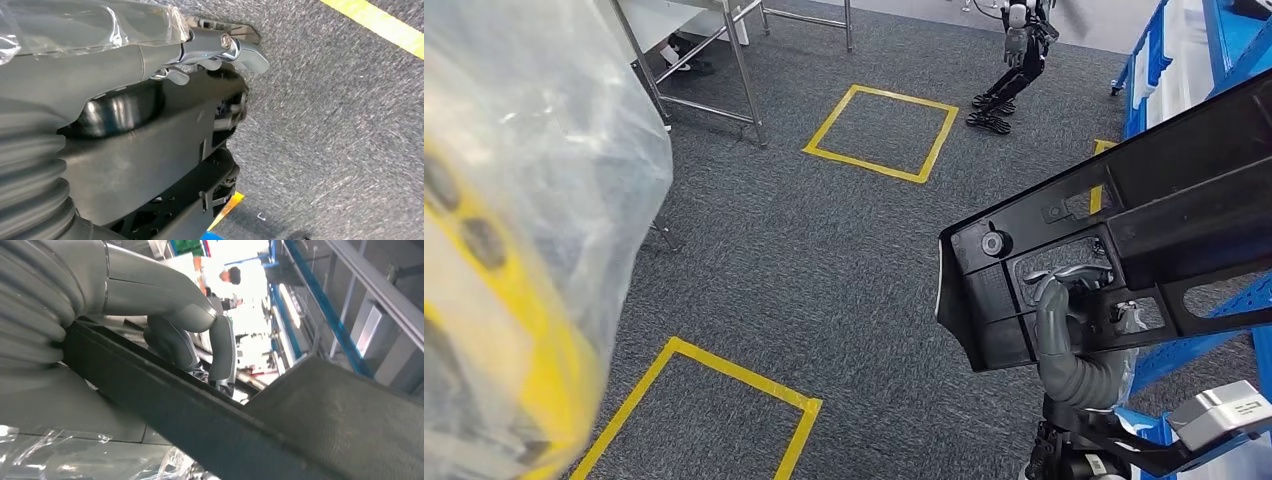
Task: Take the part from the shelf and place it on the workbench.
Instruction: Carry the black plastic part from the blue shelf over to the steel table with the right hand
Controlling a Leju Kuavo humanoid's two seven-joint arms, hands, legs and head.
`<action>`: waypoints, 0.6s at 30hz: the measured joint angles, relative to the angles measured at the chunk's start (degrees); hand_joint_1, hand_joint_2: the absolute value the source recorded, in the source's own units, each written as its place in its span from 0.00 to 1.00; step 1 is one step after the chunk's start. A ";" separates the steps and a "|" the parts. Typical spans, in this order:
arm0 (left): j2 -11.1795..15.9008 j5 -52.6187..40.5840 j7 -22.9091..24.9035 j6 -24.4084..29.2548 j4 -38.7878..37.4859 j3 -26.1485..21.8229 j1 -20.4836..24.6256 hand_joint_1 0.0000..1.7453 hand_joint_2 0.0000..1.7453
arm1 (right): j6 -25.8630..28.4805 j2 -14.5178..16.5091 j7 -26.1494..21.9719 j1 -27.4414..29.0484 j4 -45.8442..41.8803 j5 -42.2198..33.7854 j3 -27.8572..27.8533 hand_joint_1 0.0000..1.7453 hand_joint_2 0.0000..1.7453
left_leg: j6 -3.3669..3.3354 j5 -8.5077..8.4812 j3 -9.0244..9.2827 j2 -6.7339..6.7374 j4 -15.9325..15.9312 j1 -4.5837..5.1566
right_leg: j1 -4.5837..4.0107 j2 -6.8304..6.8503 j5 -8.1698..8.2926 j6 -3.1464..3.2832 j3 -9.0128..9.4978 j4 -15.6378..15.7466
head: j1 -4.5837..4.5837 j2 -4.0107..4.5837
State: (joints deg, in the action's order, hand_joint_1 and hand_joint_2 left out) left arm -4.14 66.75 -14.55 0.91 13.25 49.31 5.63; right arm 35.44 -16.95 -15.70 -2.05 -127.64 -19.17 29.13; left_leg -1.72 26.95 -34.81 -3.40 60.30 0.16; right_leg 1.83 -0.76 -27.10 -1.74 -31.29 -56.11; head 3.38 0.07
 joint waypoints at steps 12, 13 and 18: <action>-0.24 0.79 0.47 1.06 0.00 1.34 0.31 0.00 1.00 | -0.39 0.24 1.02 -1.83 0.62 0.27 0.35 1.00 1.00 | -1.33 -2.97 1.03 5.71 -4.39 1.47 | -0.93 6.33 -1.73 -0.61 1.76 0.29 | 0.25 0.00; -0.22 0.95 0.48 0.93 0.00 1.34 0.20 0.00 1.00 | -0.46 0.40 0.93 -2.23 0.86 0.29 0.53 1.00 1.00 | -1.48 -3.08 1.29 5.10 -4.77 1.34 | -0.86 6.08 -2.04 -0.85 1.95 0.14 | 0.24 0.00; -0.05 0.98 0.16 0.32 -0.02 1.33 0.35 0.00 1.00 | -0.86 0.82 0.17 -2.97 1.80 0.24 1.13 1.00 1.00 | -2.38 -3.36 2.36 1.96 -5.69 0.65 | -0.64 1.30 -8.09 -1.35 -5.01 -13.76 | 0.04 0.00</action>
State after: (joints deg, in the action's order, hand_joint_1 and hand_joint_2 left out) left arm -4.19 67.72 -14.39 1.23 13.22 50.64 5.98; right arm 34.58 -16.13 -15.53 -5.01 -125.84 -18.93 30.26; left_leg -4.10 23.59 -32.45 -1.45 54.61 0.81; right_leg 1.19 0.54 -35.19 -3.08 -36.30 -69.87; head 3.42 0.07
